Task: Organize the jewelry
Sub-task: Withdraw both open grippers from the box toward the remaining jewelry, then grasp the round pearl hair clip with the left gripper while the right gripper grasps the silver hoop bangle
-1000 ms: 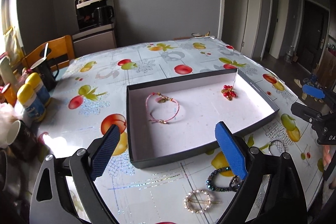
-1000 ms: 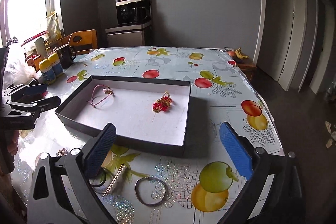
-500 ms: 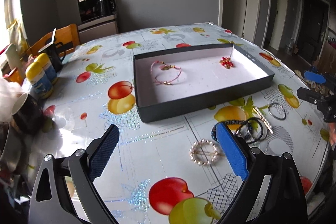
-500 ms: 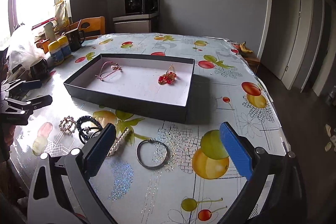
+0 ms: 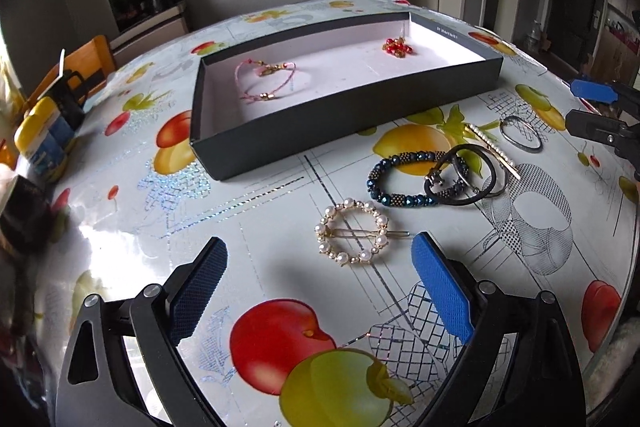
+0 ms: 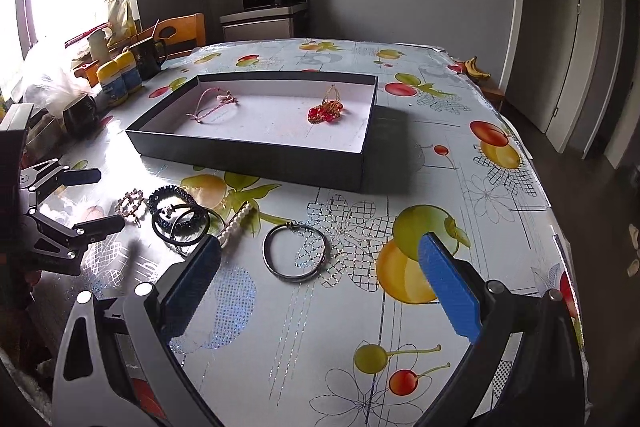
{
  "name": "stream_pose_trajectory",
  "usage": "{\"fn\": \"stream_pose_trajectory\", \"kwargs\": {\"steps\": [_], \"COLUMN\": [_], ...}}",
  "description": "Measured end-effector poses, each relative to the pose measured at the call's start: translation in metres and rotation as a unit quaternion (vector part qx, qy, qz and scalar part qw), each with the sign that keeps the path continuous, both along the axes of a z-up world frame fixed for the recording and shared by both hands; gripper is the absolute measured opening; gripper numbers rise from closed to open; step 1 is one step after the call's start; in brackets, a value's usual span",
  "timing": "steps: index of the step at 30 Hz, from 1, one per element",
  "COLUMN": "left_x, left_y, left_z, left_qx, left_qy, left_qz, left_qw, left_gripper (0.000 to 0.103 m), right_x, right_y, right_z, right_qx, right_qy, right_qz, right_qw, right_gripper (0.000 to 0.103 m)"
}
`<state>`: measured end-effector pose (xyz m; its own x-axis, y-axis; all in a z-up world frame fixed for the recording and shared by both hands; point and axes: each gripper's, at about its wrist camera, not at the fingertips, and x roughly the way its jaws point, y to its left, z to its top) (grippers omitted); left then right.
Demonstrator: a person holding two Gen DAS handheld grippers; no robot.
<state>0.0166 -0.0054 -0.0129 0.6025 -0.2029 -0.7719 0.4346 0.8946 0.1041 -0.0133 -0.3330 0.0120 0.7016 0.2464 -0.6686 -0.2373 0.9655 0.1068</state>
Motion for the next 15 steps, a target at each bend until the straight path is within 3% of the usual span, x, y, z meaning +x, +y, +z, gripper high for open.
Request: {"fn": "stream_pose_trajectory", "kwargs": {"steps": [11, 15], "left_x": [0.015, 0.012], "left_y": [-0.004, -0.008], "left_z": [-0.003, -0.004], "left_qx": [-0.014, -0.017], "left_qy": [0.02, 0.026], "left_qz": [0.004, -0.015], "left_qw": [0.9997, 0.9994], "left_gripper": [0.092, 0.082], "right_x": [0.004, 0.013], "right_y": [0.011, 0.013], "right_z": [-0.016, -0.02], "right_qx": [-0.007, 0.006], "right_qy": [0.028, 0.043], "right_qz": [0.037, 0.038], "right_qw": [0.999, 0.998], "right_gripper": [0.097, 0.092]}}
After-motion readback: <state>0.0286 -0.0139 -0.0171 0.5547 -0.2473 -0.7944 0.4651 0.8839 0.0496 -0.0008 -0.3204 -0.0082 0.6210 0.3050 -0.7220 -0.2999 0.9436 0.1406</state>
